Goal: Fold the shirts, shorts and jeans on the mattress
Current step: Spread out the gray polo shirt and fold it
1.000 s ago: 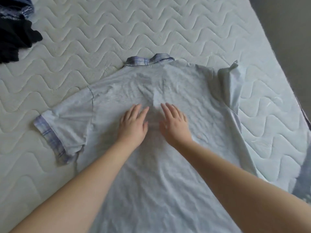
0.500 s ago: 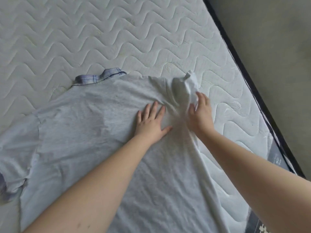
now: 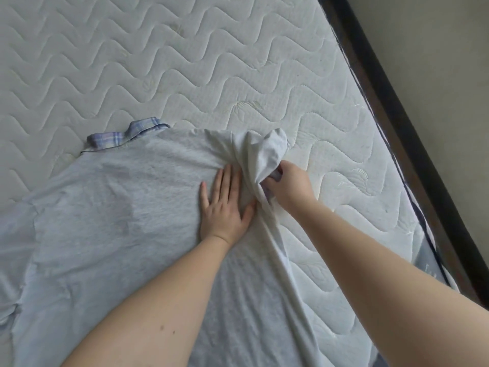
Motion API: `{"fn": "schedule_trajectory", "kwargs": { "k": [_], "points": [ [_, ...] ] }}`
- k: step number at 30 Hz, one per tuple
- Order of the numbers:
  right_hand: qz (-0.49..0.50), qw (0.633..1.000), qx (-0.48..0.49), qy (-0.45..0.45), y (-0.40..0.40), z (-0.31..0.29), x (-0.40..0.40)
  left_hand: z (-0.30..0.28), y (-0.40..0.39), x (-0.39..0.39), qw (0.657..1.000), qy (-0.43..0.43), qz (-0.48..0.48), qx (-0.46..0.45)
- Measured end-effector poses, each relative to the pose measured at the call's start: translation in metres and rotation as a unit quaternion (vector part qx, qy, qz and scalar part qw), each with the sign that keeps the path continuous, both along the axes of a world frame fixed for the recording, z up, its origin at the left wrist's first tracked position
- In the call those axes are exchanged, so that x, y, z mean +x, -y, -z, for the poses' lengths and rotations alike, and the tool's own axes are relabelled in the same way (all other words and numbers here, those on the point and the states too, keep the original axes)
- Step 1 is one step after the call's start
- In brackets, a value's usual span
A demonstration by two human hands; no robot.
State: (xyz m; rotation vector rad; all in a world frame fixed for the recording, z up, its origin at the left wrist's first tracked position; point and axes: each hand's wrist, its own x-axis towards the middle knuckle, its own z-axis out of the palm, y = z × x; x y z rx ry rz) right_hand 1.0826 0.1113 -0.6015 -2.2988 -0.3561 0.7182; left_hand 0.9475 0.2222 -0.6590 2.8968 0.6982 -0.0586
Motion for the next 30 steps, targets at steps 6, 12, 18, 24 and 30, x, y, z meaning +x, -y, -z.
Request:
{"fn": "schedule_trajectory", "kwargs": {
  "k": [6,12,18,24,30],
  "points": [
    [0.169,0.985,0.007,-0.029,0.052,-0.011,0.000,0.002,0.001,0.001,1.000,0.006,-0.012,0.008],
    [0.188,0.976,-0.063,-0.090,0.098,-0.020,-0.025,0.002,0.000,0.000,1.000,-0.014,0.001,0.011],
    [0.156,0.983,-0.068,0.069,0.073,-0.025,-0.015,0.001,-0.001,0.000,1.000,-0.026,0.014,0.007],
    [-0.075,0.976,-0.045,0.200,0.000,-0.026,0.023,0.003,-0.001,0.000,1.000,-0.022,0.016,0.015],
    [-0.200,0.963,-0.091,0.157,-0.083,-0.011,0.039,0.007,-0.001,-0.001,1.000,0.009,0.018,0.005]
  ]
}}
